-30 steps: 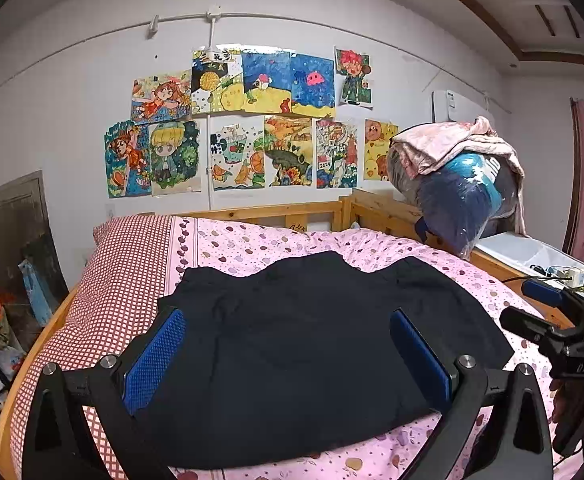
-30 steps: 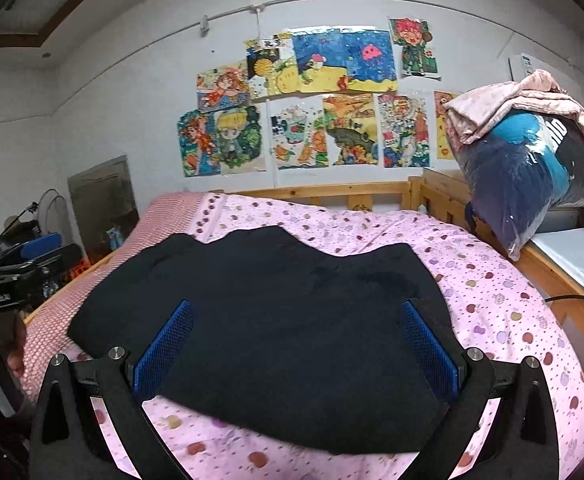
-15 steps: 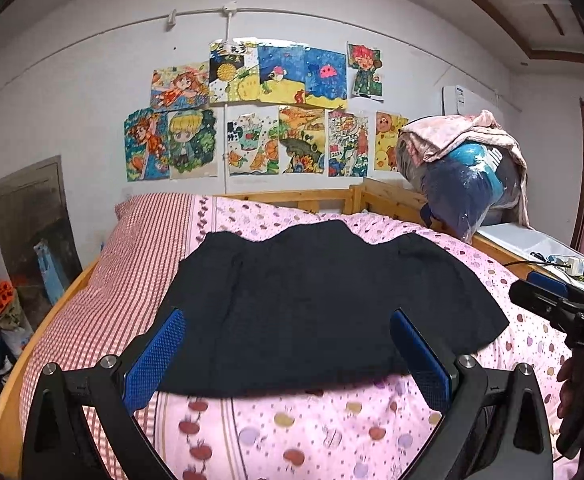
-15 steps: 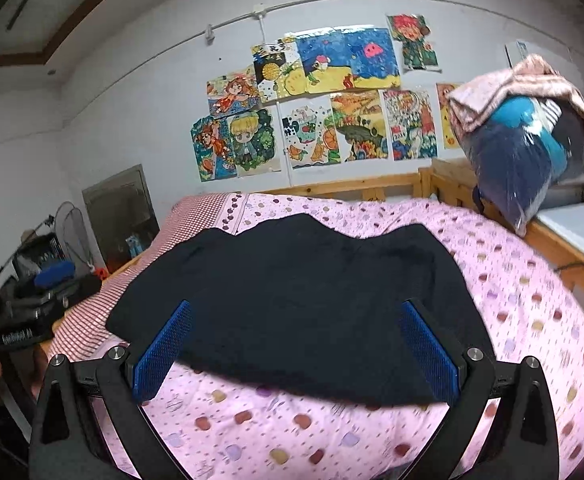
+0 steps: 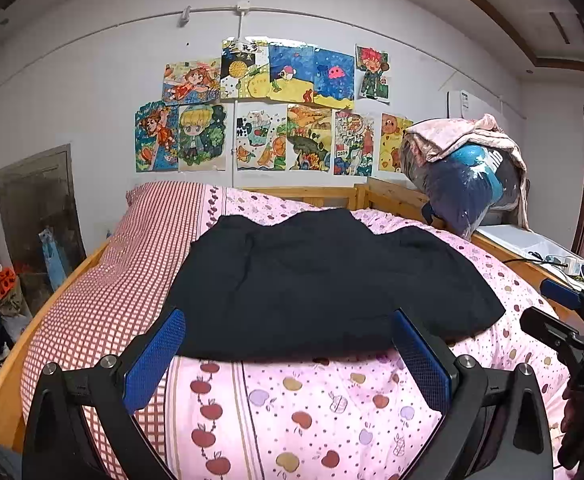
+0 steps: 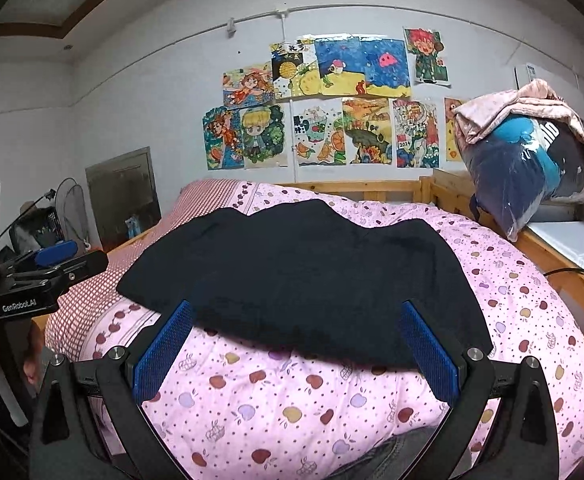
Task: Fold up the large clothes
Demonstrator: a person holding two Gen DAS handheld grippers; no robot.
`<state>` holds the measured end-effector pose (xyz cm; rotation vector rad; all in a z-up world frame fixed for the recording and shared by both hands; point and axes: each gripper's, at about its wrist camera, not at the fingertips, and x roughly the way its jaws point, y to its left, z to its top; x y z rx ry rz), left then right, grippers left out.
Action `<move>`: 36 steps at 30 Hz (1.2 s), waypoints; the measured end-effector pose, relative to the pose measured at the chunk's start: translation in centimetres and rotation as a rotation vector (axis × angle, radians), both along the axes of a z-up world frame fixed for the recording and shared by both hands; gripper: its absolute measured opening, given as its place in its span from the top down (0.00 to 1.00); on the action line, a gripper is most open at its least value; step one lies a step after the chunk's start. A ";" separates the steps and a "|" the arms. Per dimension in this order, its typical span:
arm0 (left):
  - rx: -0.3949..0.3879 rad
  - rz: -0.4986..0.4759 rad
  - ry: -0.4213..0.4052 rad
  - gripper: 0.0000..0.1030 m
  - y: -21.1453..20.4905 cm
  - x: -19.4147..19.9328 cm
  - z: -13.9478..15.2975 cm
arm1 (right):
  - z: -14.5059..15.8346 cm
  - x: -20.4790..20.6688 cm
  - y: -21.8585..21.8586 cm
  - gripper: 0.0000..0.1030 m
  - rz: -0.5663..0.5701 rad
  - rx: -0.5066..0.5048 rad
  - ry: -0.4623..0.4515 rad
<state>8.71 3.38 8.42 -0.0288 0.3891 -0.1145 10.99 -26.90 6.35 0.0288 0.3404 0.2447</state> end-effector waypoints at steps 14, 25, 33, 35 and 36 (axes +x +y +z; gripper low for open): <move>0.048 -0.023 0.014 0.00 -1.2 -1.4 -2.5 | -1.1 -2.2 0.0 0.02 -0.034 -0.044 -0.004; 0.047 -0.029 -0.003 0.00 -1.3 -1.9 -3.2 | -2.7 -1.9 -0.5 0.02 -0.049 -0.033 0.028; 0.058 -0.028 -0.001 0.00 -1.5 -2.0 -3.5 | -3.3 -1.5 -0.8 0.02 -0.055 -0.019 0.048; 0.058 -0.029 0.000 0.00 -1.5 -1.9 -3.5 | -3.5 -1.4 -0.8 0.02 -0.056 -0.017 0.056; 0.058 -0.029 -0.001 0.00 -1.5 -1.9 -3.5 | -3.5 -1.4 -0.8 0.02 -0.056 -0.017 0.058</move>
